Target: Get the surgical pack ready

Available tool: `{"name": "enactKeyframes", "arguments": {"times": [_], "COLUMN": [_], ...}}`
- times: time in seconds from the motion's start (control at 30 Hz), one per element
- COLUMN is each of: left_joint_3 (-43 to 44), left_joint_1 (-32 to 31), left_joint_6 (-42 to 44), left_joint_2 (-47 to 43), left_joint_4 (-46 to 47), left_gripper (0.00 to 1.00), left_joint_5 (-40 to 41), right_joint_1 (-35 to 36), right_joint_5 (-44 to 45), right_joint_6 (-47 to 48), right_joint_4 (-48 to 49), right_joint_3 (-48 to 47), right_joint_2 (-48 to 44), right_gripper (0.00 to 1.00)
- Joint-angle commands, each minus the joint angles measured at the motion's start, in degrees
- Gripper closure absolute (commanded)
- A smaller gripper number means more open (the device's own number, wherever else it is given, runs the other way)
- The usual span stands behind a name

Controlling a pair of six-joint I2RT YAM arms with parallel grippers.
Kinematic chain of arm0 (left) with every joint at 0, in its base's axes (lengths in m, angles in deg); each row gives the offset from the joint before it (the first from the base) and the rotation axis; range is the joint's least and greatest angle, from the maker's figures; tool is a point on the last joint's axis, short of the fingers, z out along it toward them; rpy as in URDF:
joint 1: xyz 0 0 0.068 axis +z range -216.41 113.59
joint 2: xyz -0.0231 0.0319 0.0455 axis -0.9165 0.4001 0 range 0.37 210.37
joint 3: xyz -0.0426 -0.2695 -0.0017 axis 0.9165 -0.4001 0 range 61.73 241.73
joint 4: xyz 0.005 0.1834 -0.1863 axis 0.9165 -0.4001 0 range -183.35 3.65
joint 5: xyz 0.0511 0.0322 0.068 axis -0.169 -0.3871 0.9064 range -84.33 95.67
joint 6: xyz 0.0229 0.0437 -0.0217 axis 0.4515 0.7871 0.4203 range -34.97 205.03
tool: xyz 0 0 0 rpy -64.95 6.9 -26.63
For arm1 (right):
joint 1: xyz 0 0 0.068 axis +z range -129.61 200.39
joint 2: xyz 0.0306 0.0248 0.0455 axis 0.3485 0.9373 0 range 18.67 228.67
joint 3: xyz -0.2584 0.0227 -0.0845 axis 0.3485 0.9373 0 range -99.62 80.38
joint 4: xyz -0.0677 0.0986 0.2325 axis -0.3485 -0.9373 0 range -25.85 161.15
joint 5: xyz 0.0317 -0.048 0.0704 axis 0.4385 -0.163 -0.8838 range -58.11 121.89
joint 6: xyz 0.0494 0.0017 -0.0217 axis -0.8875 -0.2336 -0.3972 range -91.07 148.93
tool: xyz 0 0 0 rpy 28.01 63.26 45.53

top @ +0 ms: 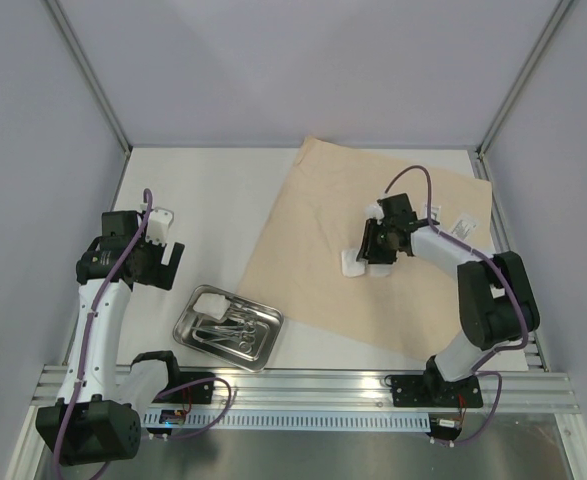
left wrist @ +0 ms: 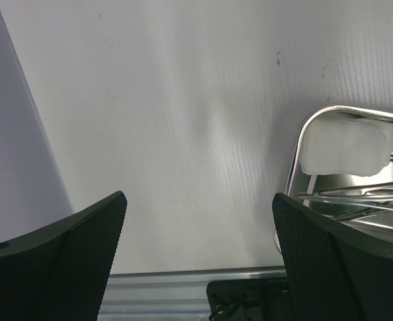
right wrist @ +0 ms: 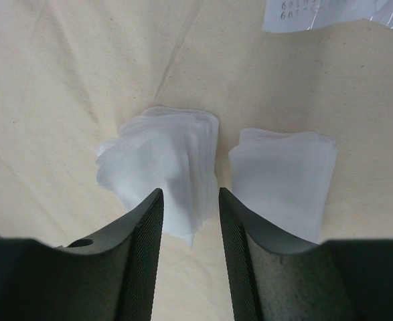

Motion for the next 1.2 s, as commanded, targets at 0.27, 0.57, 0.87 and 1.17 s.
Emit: {"name": "enactKeyframes", "arguments": {"times": [0.27,0.57,0.87,1.17], "left_joint_3": [1.2,1.2,1.2,1.2], "left_joint_1": [-0.2,-0.2,-0.2,-0.2], "left_joint_6": [0.9,0.9,0.9,0.7], "left_joint_2": [-0.3,-0.3,-0.6,-1.0], "left_joint_4": [0.3,0.3,0.2,0.3], "left_gripper": [0.01,0.01,0.01,0.01], "left_joint_5": [-0.2,-0.2,-0.2,0.6], "right_joint_1": [-0.1,0.0,-0.1,9.1], "right_joint_5": [0.0,-6.0,-6.5,-4.4], "right_joint_6": [2.5,1.7,2.0,3.5], "right_joint_4": [0.1,4.1,2.9,-3.3], "right_joint_3": [-3.4,-1.8,-2.5,-9.4], "right_joint_2": [4.3,6.5,2.4,-7.5], "right_gripper": [0.58,0.77,1.00,1.00]}}
